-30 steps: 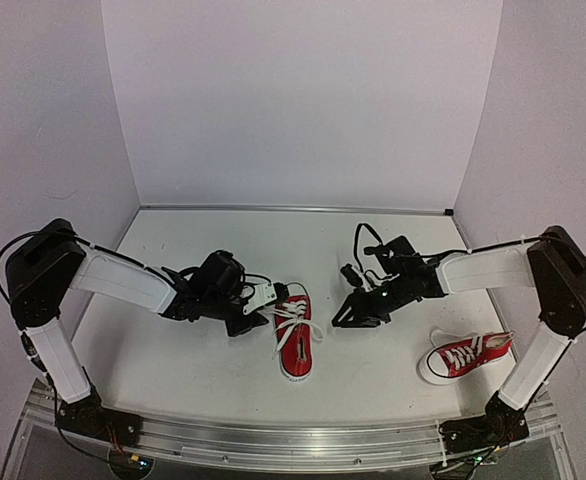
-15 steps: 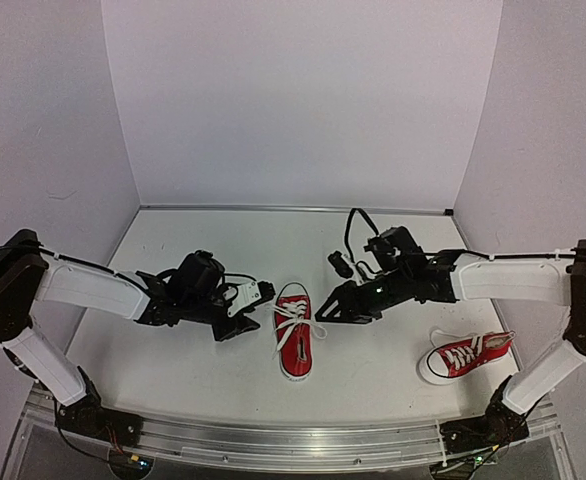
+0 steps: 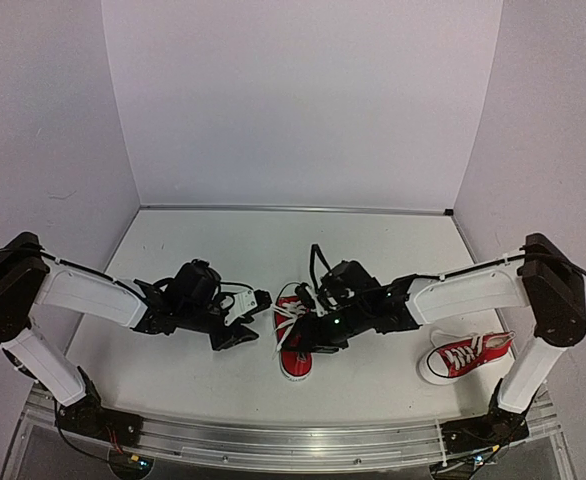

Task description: Tie the shoes

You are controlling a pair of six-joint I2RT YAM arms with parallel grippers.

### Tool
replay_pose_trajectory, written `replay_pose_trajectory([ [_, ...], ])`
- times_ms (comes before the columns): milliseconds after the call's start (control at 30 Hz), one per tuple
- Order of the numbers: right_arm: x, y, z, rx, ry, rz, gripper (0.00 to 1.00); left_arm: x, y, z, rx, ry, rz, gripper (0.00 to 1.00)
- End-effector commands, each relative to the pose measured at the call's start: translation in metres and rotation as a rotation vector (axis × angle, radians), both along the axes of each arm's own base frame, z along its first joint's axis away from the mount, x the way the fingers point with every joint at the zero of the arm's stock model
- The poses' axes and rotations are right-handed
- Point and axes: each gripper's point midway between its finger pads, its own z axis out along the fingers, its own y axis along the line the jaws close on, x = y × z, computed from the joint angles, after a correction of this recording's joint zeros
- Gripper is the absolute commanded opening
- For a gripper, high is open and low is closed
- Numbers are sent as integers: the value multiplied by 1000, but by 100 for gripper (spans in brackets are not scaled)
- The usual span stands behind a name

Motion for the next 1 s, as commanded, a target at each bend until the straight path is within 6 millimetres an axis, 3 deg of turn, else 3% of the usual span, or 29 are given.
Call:
replay_pose_trajectory([
  [0, 26, 21, 3, 27, -61, -137, 43, 4, -7, 23, -71, -48, 7, 41],
  [200, 35, 18, -27, -41, -49, -206, 43, 5, -5, 25, -66, -60, 4, 42],
  [333, 40, 22, -33, -48, -55, -218, 42, 4, -7, 22, -59, -55, -6, 42],
  [467, 41, 26, -34, -46, -54, -213, 30, 2, -10, 17, -57, -40, -25, 41],
  [667, 41, 12, -21, -78, -87, -225, 14, 4, -14, 15, -58, -41, -38, 41],
  [867, 43, 1, 6, -101, -138, -218, 4, 4, -22, 12, -73, -36, -62, 39],
  [967, 44, -6, 9, -122, -143, -216, 0, 5, -28, 9, -83, -28, -81, 38],
])
